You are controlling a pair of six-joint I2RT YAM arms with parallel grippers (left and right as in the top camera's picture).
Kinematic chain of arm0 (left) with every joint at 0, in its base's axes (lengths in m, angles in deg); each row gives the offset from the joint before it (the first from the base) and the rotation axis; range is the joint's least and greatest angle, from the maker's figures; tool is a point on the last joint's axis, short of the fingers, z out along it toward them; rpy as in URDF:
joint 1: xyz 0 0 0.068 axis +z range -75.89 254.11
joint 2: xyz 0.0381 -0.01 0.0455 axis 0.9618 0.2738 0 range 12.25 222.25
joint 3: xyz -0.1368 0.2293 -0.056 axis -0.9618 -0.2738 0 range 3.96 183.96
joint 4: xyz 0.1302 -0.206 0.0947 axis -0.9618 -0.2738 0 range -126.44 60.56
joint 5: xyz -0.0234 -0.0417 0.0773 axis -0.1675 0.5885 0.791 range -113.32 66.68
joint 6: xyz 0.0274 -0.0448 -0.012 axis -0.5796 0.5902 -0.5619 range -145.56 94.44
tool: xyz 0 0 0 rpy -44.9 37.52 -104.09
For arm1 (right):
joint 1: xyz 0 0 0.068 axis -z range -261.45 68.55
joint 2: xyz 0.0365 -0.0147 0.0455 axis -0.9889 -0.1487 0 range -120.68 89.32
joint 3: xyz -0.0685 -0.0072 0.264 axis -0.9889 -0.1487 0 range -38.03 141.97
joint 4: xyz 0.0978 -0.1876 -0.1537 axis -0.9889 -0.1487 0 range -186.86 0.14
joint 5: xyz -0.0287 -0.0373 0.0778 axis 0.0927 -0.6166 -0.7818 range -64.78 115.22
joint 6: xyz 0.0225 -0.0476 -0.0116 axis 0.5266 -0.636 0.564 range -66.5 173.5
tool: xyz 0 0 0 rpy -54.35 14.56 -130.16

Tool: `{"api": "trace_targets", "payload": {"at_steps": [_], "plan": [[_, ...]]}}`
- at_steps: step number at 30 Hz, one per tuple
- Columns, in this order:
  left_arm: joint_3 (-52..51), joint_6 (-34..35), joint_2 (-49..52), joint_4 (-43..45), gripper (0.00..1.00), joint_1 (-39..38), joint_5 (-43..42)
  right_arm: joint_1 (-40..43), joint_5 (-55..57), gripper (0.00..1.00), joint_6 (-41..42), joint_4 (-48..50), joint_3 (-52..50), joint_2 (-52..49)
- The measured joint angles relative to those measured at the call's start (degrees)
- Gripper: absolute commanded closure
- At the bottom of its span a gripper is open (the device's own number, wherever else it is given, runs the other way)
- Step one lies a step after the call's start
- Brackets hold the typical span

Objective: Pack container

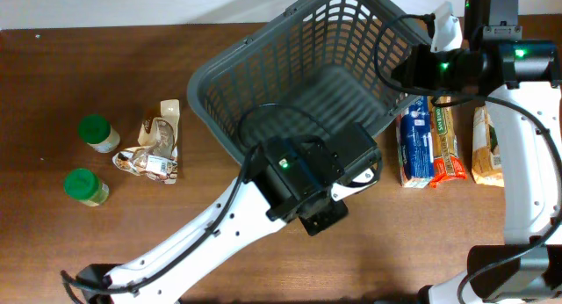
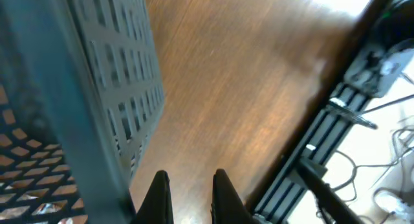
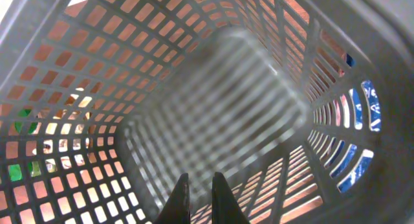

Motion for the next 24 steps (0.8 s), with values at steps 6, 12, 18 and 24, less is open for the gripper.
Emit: {"api": "trace_targets", "payload": {"at_steps": [6, 12, 18, 24], "plan": [[-3.1, -0.3, 0.2, 1.6, 0.98, 4.7, 0.6, 0.0, 0.7, 0.96, 0.1, -3.3, 0.0, 0.0], [-3.1, -0.3, 0.3, 2.0, 0.98, 12.1, 1.4, -0.4, 0.8, 0.96, -0.4, -6.8, 0.3, 0.0], [-3.1, 0.0, 0.3, 1.9, 0.98, 17.7, 2.8, -2.3, 1.9, 0.96, -1.6, -11.0, 0.3, 0.0], [-3.1, 2.2, 0.1, 1.9, 0.98, 21.7, 3.1, -5.2, 2.3, 0.96, -2.0, -11.5, 0.5, 0.1]]}}
